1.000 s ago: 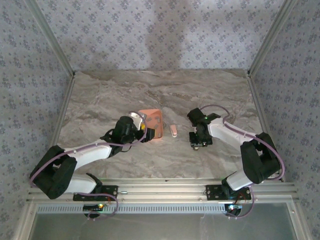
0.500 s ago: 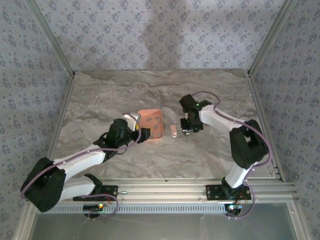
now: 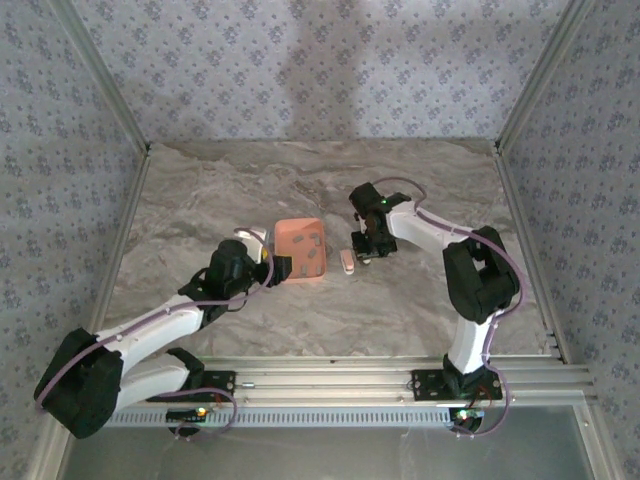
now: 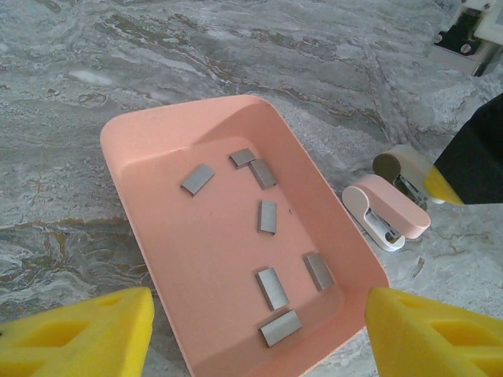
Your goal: Load the staples into the stapler
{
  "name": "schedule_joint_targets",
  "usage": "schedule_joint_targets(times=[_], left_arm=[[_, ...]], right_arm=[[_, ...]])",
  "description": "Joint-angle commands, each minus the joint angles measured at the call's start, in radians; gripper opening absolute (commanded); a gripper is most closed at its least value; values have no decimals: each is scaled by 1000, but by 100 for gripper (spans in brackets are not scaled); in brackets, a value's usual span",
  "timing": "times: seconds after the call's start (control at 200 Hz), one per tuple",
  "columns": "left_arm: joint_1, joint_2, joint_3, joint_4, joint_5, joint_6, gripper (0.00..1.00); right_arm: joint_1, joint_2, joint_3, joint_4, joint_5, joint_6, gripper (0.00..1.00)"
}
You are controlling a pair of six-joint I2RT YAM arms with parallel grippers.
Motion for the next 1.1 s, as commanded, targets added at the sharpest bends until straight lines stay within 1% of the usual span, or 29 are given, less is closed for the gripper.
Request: schedule_joint_targets(times=[0.0,0.16,0.255,0.3,0.365,0.385,0.455,0.515,0.525,0.535,0.54,0.55,0.555,0.57,0.66,0.75,0.815,0.855,0.935,0.975,1.044,1.094], left_arm=[[8,-13,-5,-2,-13,14,72],[9,-19,-2,2,-9,14,72],[18,-26,5,-11,-7,20,73],[25,-40,9,-22,-11,26,73],[41,-73,14,-41,-33,40,75],[49,-84,16,-48,-42,44,76],[80,-128,29,-90,-79,60,79],[111,-167,39,-130,-133,76,83],[116,-175,40,-134,-142,78,84],[121,-183,41,-142,-154,80,86],[123,-186,41,-144,-158,80,86],[128,-193,40,-149,-168,81,87],[131,-198,40,-151,-175,82,88],[138,-209,41,-156,-191,85,89],[186,-286,20,-164,-301,93,98],[230,-352,-24,-160,-463,73,98],[271,-383,-71,-117,-531,82,98],[297,-392,-104,-88,-547,99,98],[345,-390,-166,-10,-544,136,98],[372,-392,-158,-37,-540,120,99],[404,-372,-181,45,-501,187,99],[419,-345,-211,135,-503,248,99]], right_arm=[[4,8,26,-27,-6,-13,36],[2,-55,15,-42,22,-12,45],[-11,-132,-30,-21,62,-6,48],[-28,-176,-59,0,78,-5,50],[-63,-253,-99,48,112,-6,54],[-75,-278,-145,65,120,-8,55],[-117,-371,-229,155,140,-41,59],[-166,-443,-301,275,139,-75,65],[-173,-453,-315,293,139,-79,66],[-182,-467,-327,313,139,-86,70],[-185,-472,-335,322,140,-89,75],[-195,-481,-347,341,140,-96,91],[-198,-489,-353,350,140,-99,96],[-209,-507,-373,381,145,-104,100],[-273,-592,-491,569,177,-139,100],[-333,-643,-586,714,198,-170,100],[-375,-656,-641,791,190,-215,100],[-396,-655,-673,832,187,-236,100],[-422,-649,-734,922,194,-270,100],[-435,-644,-768,977,192,-286,100],[-457,-632,-827,1086,188,-305,100],[-474,-613,-861,1163,178,-304,100]])
